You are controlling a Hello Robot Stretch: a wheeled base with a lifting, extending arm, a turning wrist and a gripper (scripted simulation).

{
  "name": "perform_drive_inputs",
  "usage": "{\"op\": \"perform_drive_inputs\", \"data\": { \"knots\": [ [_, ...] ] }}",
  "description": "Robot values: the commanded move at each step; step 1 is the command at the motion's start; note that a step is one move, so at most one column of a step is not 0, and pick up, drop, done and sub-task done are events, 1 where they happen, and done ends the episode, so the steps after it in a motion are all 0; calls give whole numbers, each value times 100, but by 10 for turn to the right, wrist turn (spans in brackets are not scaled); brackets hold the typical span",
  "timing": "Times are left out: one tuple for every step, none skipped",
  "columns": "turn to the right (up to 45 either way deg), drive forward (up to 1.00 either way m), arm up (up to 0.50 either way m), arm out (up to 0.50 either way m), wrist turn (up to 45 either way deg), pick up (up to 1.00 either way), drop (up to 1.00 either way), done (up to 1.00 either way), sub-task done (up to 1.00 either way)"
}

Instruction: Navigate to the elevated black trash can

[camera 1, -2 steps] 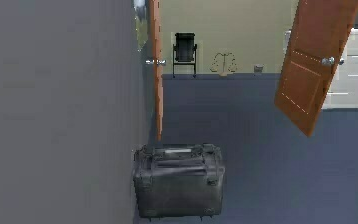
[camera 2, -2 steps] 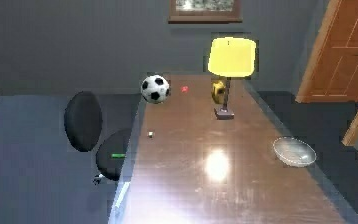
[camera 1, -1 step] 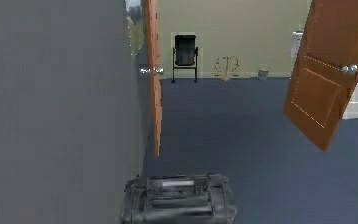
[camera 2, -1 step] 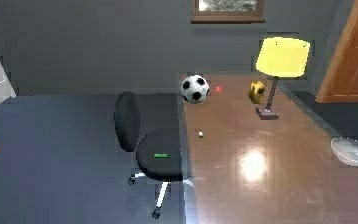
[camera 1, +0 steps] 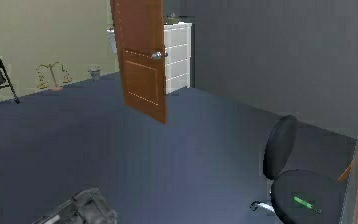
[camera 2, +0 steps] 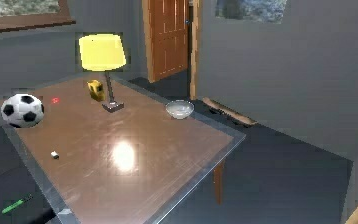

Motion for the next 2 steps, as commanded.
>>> {"op": "perform_drive_inputs", "data": {
  "knots": [
    [30,0,0,0,0,0,0,0,0],
    [-270,0,0,0,0,0,0,0,0]
  ]
}}
